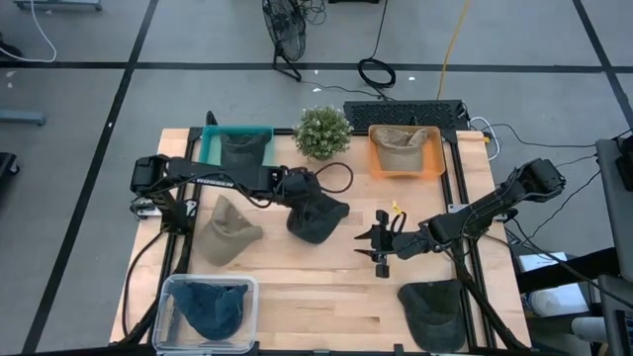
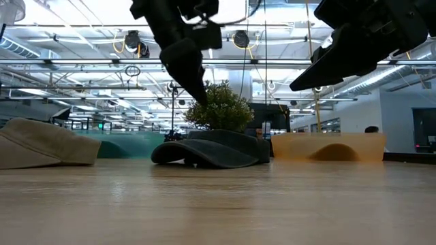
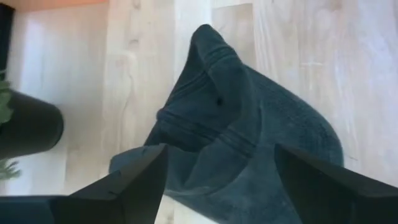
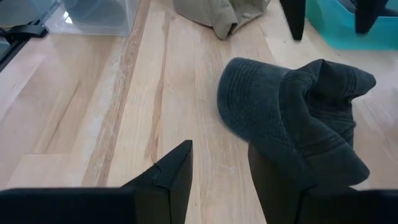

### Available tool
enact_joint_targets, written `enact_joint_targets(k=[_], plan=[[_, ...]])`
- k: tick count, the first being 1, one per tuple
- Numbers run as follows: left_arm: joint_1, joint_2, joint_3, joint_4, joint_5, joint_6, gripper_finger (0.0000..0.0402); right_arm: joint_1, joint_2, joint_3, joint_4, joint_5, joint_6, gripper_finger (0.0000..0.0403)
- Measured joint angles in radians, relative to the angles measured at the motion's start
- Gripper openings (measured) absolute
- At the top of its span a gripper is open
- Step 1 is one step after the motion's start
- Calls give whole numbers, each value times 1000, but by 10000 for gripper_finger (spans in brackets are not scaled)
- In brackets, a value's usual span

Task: Pick & Place hat
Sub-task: Put the left black cap into the green bin

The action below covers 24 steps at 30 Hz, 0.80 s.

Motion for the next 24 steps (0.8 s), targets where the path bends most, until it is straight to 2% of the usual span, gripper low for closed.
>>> enact_joint_targets(k=[9,18,24], plan=[[-1,63,-2,1,6,50,285,1,0,0,-3,-1,6,144],[-2,69,-2,-21,23,53,261,1,0,0,-8,-10,7,144],[-2,68,-2,-49,22,76,265,2,0,0,-15,-34,7,144]])
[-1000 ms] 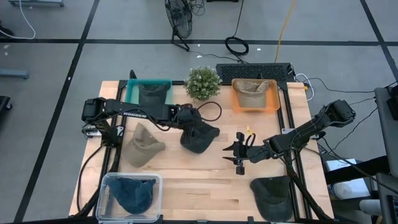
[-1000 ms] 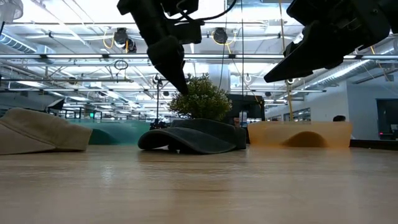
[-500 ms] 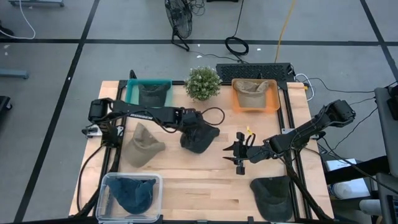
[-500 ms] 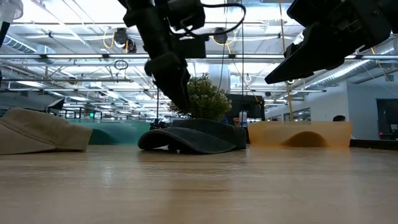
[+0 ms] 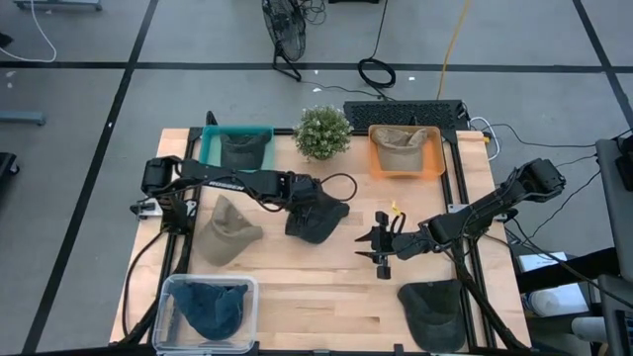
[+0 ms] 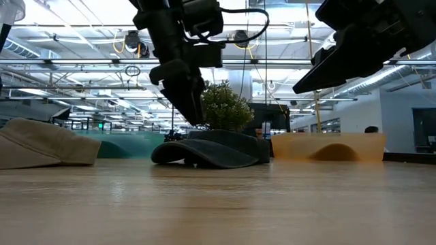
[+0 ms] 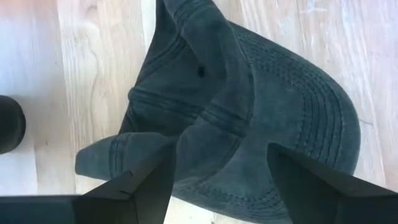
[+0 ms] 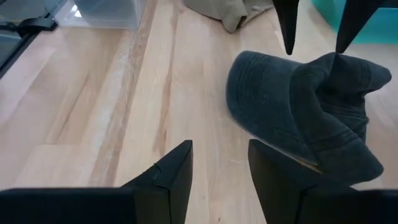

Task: Pick & Place hat
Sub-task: Put the left black cap into the green bin

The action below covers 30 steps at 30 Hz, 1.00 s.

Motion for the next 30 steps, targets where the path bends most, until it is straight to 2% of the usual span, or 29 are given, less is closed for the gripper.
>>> enact_joint_targets(k=[6,14,25,30], plan=[[-2,0,0,-11,0,0,271,0,0,0,-1,-20,0,144],[-32,2,0,139,-32,96,271,0,0,0,0,-20,0,144],[10,99,0,144,-17,25,271,0,0,-3,7,-46,18,144],[17,103,2,132,-1,25,270,0,0,-26,7,-45,19,144]])
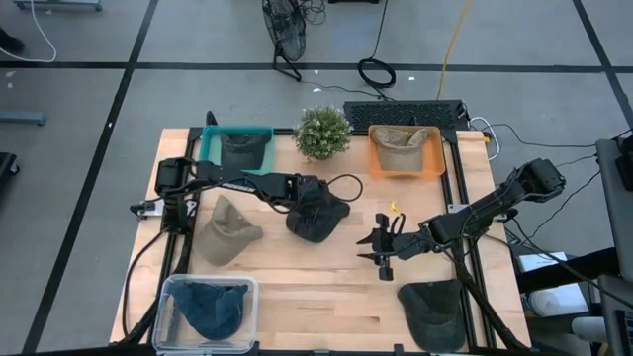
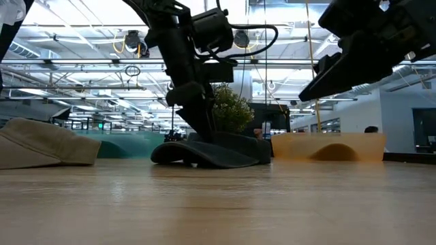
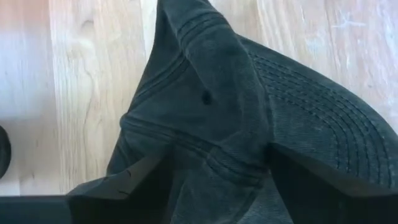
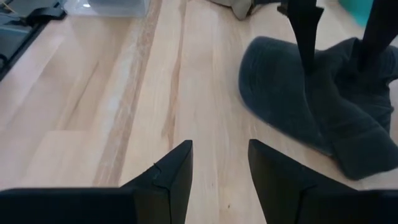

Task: Pick & Place hat
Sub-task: Put the left black cap into the green bin

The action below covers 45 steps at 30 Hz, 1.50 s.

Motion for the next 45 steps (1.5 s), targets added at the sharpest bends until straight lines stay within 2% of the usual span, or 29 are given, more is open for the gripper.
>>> enact_joint_targets(k=[5,12,22,31,34,38,42,45], plan=[[0,-9,0,-17,5,2,236,0,0,-8,3,0,11,144],[-2,-9,-1,-25,80,-56,143,0,0,-8,24,0,10,144],[-6,-51,-2,-121,110,-23,17,0,0,-8,23,0,0,144],[-4,-213,-2,-174,111,-2,11,-5,0,-8,92,1,-22,144],[3,-282,-2,-237,103,-2,8,-5,0,-8,128,1,-23,144],[9,-383,-2,-327,30,-11,12,-5,0,-8,142,1,-23,144],[22,-478,-2,-401,7,-24,6,-5,0,-8,150,0,-30,144],[50,-543,-2,-467,-75,-37,9,-5,0,-9,161,0,-47,144]])
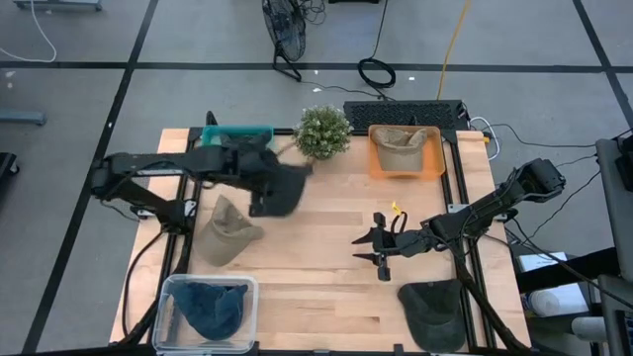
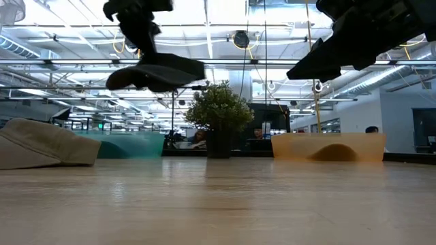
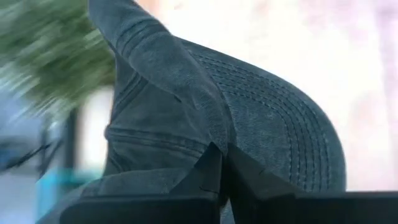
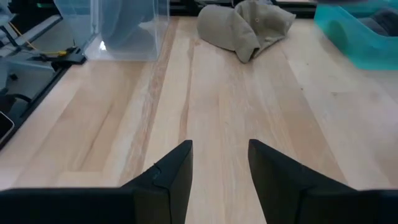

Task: Pick & Place hat
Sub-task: Put the left black cap into the green bin

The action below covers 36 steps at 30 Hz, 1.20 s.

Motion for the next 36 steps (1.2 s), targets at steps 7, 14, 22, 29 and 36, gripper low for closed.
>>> enact_joint_targets(k=[7,14,22,29,36], plan=[[144,-67,1,-65,-91,3,10,3,0,0,1,0,-2,144],[339,-60,-5,-101,-72,89,16,5,0,0,-6,-12,1,144],[515,-61,-72,-94,76,100,10,5,0,0,-20,-52,1,144],[626,-60,-151,-40,103,149,10,5,0,0,-19,-52,1,144],[726,-60,-194,53,199,218,16,-3,0,0,-19,-51,-7,144]])
